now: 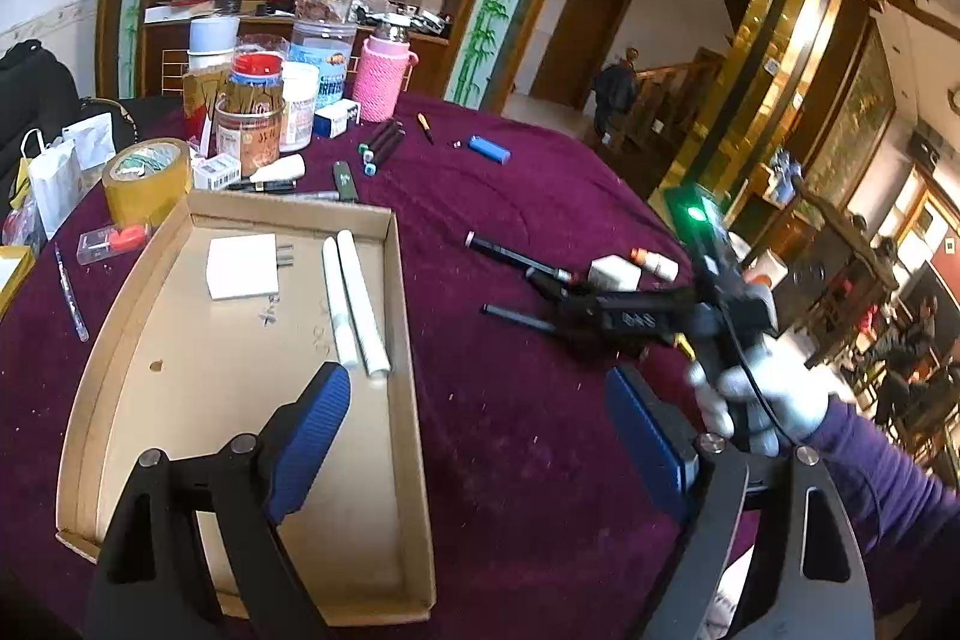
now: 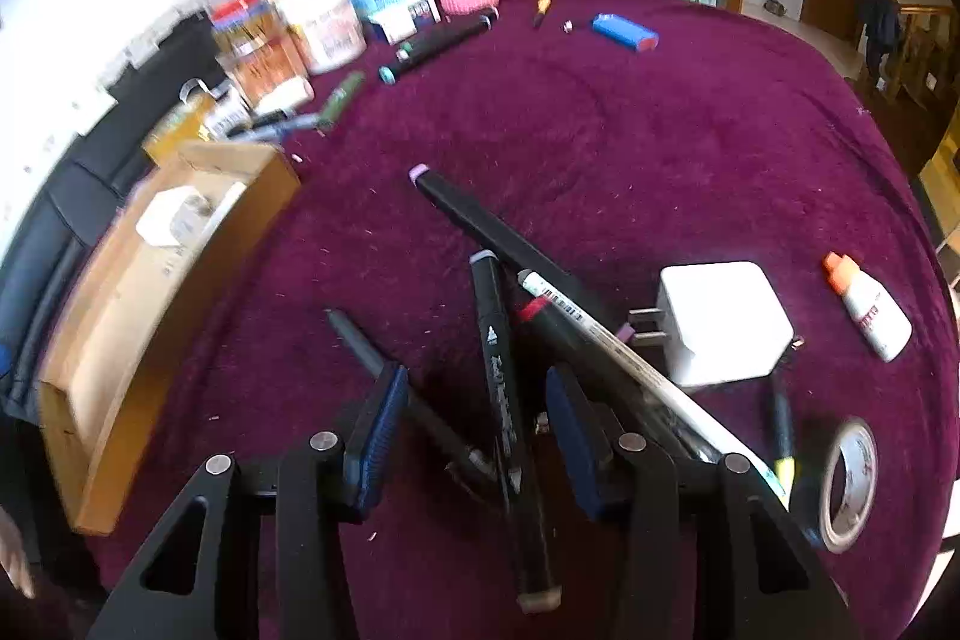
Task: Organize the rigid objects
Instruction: 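Close the right tool on a black marker, then close the left tool on a black pink-capped marker while the right tool holds its black marker, then lower both black markers into the tray and open both tools, then close the right tool on a black red-ended marker in the pile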
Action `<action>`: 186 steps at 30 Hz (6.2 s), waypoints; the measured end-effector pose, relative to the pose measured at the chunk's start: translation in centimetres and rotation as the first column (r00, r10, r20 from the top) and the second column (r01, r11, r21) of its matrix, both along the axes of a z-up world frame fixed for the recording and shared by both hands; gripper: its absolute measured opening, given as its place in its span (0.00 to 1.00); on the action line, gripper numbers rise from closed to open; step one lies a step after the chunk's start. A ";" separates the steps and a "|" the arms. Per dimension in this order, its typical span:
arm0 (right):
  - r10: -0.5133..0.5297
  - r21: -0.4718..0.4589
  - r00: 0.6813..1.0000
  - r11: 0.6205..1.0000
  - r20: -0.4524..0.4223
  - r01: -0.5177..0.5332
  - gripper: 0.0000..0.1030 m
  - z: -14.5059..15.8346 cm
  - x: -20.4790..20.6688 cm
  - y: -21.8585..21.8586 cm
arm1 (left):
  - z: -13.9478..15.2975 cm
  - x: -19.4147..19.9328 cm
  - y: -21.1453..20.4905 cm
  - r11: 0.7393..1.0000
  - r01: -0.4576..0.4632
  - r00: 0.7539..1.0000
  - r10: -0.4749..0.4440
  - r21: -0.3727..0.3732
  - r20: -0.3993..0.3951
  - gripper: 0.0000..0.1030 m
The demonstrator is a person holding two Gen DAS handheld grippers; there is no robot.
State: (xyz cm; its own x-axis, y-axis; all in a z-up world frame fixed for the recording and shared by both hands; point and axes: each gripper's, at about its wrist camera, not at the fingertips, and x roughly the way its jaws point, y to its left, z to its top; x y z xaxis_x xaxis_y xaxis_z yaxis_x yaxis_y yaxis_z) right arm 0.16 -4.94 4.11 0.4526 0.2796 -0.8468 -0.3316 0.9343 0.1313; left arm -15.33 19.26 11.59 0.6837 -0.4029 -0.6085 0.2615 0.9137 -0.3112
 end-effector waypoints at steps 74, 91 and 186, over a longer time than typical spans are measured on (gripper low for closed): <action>-0.200 0.641 0.980 0.750 -0.020 0.166 0.16 -0.4 -3.7 -14.4 | -2.3 12.4 -11.7 0.906 0.340 0.938 -0.305 0.254 -0.165 0.14; 0.140 0.604 0.990 0.791 -0.031 -0.093 0.17 5.0 -5.5 4.7 | -5.0 7.8 9.7 0.964 -0.141 0.943 0.200 0.224 -0.268 0.14; -0.133 0.489 0.990 0.861 -0.050 0.140 0.88 2.4 -5.6 -9.2 | -3.7 2.5 -9.2 0.923 -0.156 0.983 0.180 0.351 -0.037 0.89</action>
